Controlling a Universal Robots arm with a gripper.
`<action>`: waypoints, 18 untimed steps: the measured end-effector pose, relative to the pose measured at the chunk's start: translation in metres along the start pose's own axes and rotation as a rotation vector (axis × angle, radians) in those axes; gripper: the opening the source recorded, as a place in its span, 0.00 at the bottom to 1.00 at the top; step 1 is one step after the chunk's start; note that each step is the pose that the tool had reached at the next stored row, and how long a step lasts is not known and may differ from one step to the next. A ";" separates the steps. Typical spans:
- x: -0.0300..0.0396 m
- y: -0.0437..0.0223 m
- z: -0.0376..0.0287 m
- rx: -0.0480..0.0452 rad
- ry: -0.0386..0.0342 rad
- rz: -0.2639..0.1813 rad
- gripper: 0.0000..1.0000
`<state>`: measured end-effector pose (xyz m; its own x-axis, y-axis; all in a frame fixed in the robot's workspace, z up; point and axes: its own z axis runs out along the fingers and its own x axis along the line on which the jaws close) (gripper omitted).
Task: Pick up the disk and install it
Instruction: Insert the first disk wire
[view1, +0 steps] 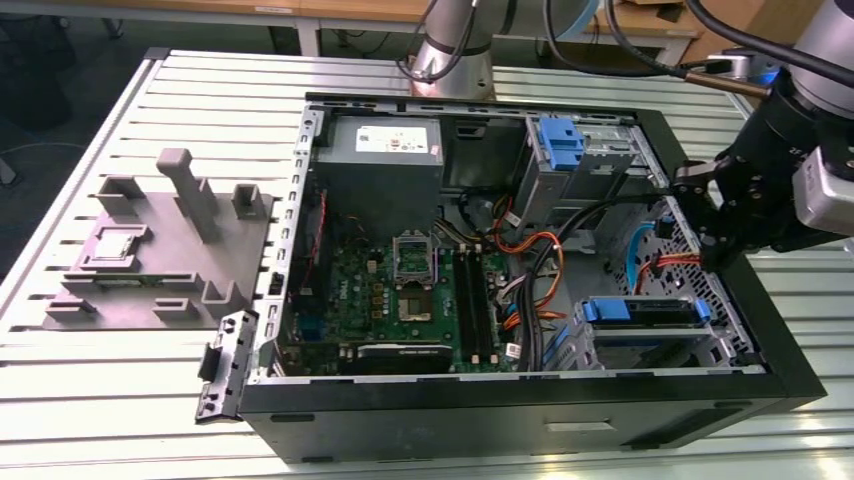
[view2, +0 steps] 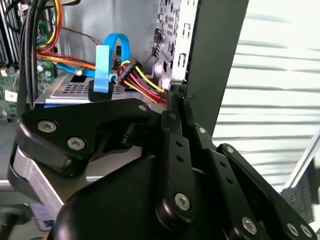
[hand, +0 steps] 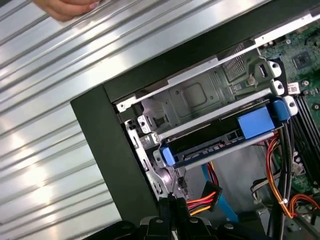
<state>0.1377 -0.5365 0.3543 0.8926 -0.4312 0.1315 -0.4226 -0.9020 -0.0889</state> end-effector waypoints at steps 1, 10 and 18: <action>0.0000 0.0000 0.0001 -0.0023 0.0016 0.018 0.17; -0.0072 0.0034 -0.0009 -0.0124 0.0084 0.093 0.17; -0.0104 0.0049 -0.0014 -0.0281 0.0190 0.209 0.17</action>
<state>0.1261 -0.5364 0.3539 0.7819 -0.6094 0.1317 -0.6030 -0.7928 -0.0888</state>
